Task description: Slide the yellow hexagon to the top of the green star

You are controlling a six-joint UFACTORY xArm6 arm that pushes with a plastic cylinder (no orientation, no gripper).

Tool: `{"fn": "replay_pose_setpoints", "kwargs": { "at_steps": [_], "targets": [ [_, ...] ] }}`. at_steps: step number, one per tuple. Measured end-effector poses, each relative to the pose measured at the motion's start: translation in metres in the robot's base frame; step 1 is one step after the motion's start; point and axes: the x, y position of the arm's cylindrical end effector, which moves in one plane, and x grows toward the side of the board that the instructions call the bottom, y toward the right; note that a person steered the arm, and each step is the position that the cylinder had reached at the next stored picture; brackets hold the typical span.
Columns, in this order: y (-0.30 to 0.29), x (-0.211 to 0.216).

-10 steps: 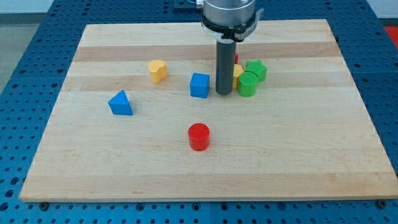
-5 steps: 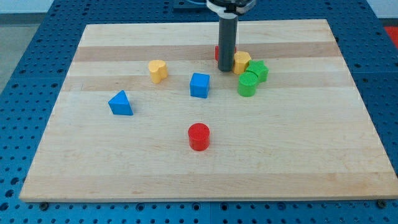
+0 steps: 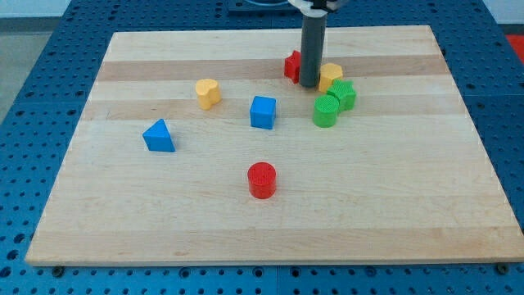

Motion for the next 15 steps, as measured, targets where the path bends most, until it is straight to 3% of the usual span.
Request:
{"fn": "replay_pose_setpoints", "kwargs": {
  "at_steps": [6, 12, 15],
  "targets": [
    [0.047, -0.032],
    [0.083, -0.033],
    [0.071, -0.021]
  ]
}}
